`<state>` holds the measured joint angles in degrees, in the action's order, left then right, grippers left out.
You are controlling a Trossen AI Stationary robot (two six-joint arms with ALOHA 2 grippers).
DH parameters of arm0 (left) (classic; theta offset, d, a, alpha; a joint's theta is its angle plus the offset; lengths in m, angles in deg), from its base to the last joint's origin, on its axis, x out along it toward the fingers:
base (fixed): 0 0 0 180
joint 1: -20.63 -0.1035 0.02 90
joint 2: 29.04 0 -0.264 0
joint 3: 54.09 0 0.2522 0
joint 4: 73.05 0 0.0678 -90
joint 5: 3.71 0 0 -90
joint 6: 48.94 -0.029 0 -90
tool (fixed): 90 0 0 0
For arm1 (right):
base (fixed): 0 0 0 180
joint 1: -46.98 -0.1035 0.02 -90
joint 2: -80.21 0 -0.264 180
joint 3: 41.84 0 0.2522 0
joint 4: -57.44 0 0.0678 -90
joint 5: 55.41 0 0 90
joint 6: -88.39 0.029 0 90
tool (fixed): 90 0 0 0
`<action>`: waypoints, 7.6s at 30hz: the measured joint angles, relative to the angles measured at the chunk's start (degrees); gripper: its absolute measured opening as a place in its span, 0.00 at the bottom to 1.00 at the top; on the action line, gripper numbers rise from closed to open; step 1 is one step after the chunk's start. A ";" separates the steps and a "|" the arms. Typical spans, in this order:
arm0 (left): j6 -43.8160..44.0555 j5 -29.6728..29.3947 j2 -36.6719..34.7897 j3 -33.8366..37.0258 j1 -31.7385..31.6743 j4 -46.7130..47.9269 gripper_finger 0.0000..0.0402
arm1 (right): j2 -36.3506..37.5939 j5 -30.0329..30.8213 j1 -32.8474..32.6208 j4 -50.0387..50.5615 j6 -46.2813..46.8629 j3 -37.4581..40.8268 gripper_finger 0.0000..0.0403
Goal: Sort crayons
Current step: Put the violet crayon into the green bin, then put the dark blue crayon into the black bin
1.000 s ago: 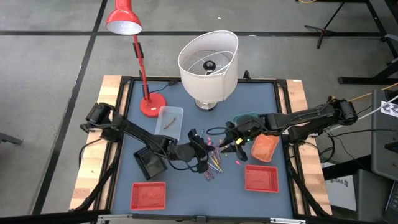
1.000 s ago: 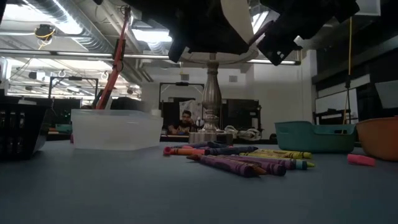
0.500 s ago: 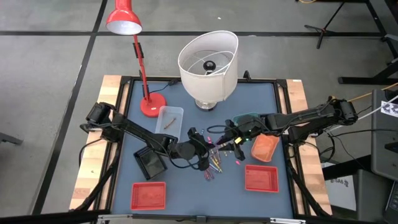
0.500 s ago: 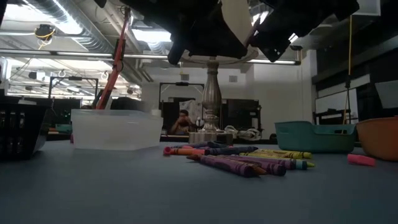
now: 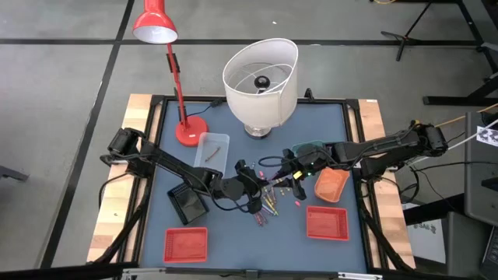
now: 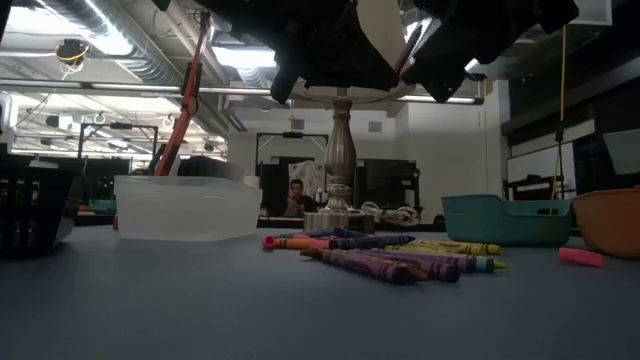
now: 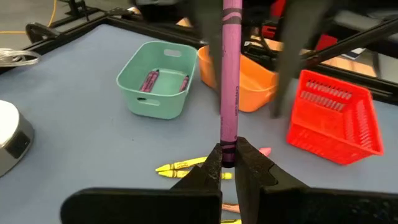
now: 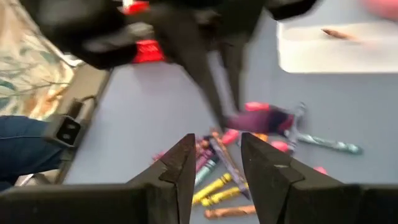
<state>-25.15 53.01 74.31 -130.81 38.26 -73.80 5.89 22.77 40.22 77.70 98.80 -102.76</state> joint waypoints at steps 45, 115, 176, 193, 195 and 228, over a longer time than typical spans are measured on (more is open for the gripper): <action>0.02 -0.45 0.00 0.00 -0.05 0.33 0.01 | 0.00 3.83 0.00 -4.13 -0.63 0.00 0.14; 0.01 1.18 0.00 0.00 -0.38 2.06 0.24 | -0.20 39.67 0.04 47.74 -3.67 -2.31 0.13; 4.72 11.79 11.02 -0.01 0.26 7.96 0.24 | -0.24 13.69 0.00 15.91 -3.23 -0.83 0.31; 4.66 13.26 12.41 0.00 0.30 8.99 0.24 | -0.24 13.69 0.00 15.92 -3.23 -0.83 0.31; 4.66 13.25 12.41 0.00 0.30 8.87 0.24 | -0.24 13.69 0.00 15.92 -3.23 -0.83 0.31; 4.54 12.90 12.28 0.00 0.26 8.81 0.02 | -0.24 13.71 0.00 15.92 -3.16 -0.83 0.31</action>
<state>-20.61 65.91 86.60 -130.81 38.52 -64.98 5.65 36.48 40.22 93.62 95.64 -103.59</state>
